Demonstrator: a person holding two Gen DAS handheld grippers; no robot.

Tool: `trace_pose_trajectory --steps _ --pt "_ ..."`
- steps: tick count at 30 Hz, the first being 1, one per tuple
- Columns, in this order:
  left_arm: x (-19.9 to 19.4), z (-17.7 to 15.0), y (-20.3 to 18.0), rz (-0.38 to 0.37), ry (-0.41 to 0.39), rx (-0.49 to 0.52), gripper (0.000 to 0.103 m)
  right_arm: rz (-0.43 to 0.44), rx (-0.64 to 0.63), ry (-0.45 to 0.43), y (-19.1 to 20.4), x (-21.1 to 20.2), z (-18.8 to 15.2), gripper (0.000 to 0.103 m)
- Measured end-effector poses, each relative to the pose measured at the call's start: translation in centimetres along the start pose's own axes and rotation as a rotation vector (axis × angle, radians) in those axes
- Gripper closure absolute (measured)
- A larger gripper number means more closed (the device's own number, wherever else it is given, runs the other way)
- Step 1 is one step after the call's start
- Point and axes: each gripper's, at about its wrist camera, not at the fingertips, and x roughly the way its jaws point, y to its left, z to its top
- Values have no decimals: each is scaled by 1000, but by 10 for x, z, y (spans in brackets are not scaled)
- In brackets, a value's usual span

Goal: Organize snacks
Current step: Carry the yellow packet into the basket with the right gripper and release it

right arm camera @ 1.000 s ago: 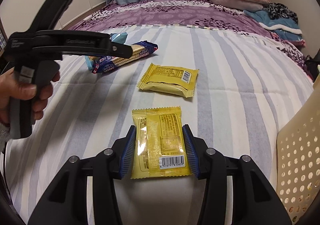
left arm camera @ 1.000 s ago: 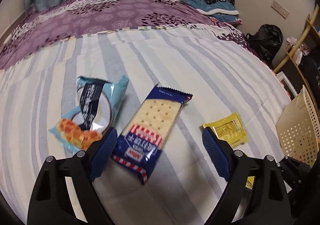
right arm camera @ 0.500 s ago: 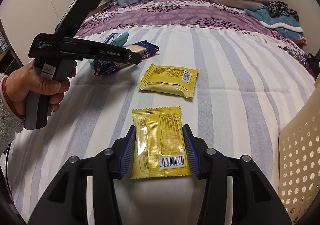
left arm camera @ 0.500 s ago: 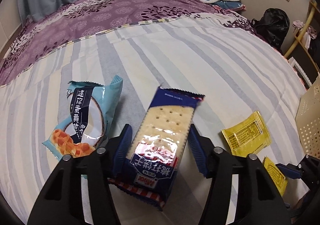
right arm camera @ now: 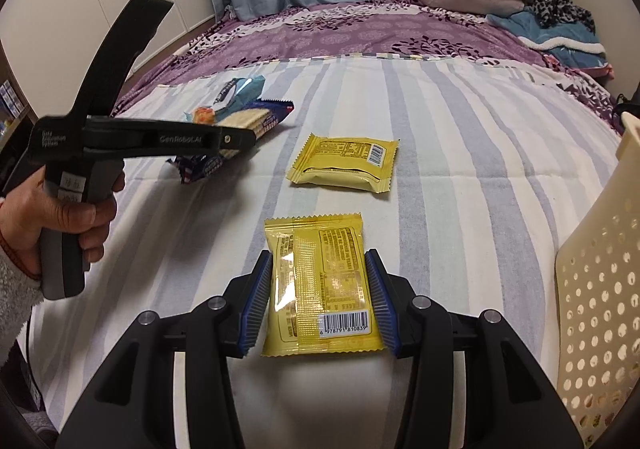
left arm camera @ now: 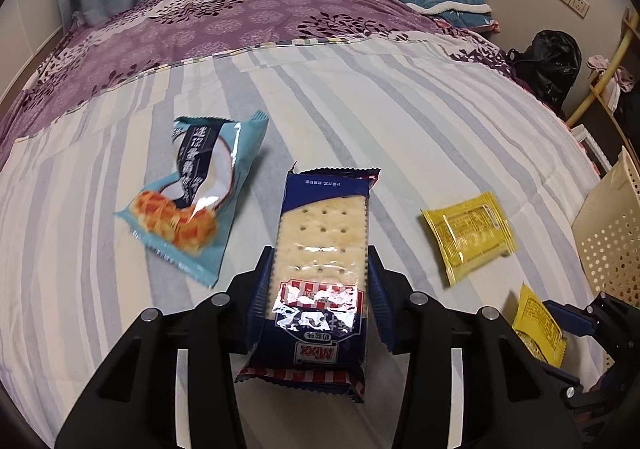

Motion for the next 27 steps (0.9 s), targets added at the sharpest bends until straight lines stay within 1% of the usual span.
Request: trace_pose_trajectory --steps 8,13,20,27 --pt "-36 -17 -1 -3 -39 -28 58 22 19 -54 4 -30 3 56" --pt "-55 -22 -11 -17 -64 -31 58 11 23 -106 4 -56 4 56" --pt "-79 -23 -35 -48 -100 -1 58 -27 38 -181 -4 -95 0 56" --pt "-98 -25 -67 -89 -124 48 58 -92 87 -246 -28 -137 -11 56"
